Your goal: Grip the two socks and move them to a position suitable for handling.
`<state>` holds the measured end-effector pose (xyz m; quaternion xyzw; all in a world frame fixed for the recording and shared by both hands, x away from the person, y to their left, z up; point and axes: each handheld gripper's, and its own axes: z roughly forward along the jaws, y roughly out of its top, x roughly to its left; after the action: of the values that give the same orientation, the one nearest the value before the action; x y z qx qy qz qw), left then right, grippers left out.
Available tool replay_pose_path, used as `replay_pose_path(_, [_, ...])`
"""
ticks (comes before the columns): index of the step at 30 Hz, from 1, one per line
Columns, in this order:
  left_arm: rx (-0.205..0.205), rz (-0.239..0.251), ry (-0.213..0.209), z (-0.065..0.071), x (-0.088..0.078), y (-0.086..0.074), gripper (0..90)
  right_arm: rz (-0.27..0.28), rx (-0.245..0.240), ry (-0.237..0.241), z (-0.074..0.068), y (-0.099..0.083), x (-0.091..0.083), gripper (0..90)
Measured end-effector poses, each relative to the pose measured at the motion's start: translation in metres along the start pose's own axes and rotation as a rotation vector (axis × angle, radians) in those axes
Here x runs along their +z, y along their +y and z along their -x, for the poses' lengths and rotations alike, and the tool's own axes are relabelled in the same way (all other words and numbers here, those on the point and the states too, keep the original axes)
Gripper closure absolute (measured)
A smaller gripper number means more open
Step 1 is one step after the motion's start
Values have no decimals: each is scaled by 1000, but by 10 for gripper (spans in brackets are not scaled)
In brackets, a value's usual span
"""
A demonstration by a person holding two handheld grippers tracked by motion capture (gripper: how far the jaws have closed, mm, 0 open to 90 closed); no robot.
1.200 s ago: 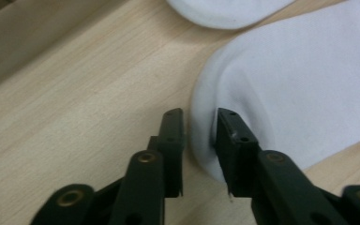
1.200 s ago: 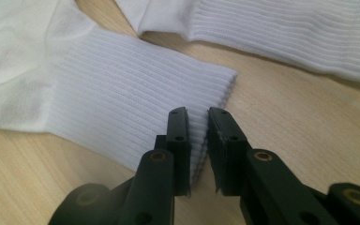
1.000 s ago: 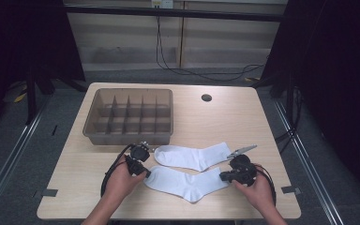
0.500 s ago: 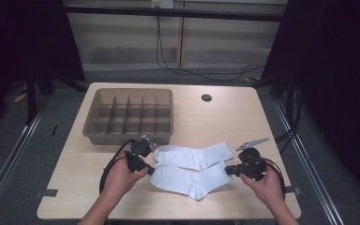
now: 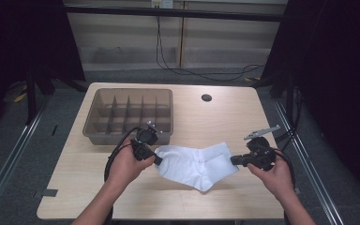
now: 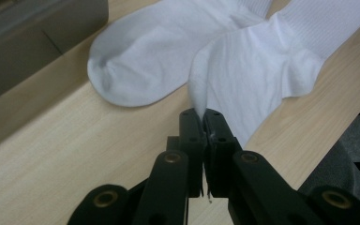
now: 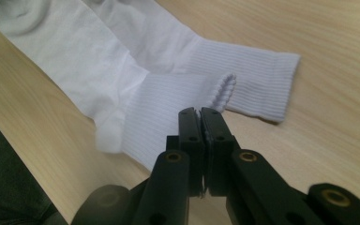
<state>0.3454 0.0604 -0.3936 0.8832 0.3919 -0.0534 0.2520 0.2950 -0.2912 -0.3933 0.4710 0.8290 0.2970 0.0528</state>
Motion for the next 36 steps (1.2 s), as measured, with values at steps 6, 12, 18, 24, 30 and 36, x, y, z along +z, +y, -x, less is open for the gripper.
replay_pose_path(6, [-6,19,-4,-4,-5,14,876,17,19,-15,12,10,-10,886])
replay_pose_path(12, [-26,27,16,-11,2,21,876,17,22,-21,21,18,-7,886])
replay_pose_path(18, [-56,18,13,-18,11,26,877,32,51,-18,37,25,0,885])
replay_pose_path(24, [-65,13,31,-25,19,32,877,34,57,-18,44,30,6,885])
replay_pose_path(30, [-82,-12,71,-34,34,36,876,25,90,-20,58,35,16,885])
replay_pose_path(36, [-80,-27,101,-39,46,33,876,-12,107,-14,68,33,38,885])
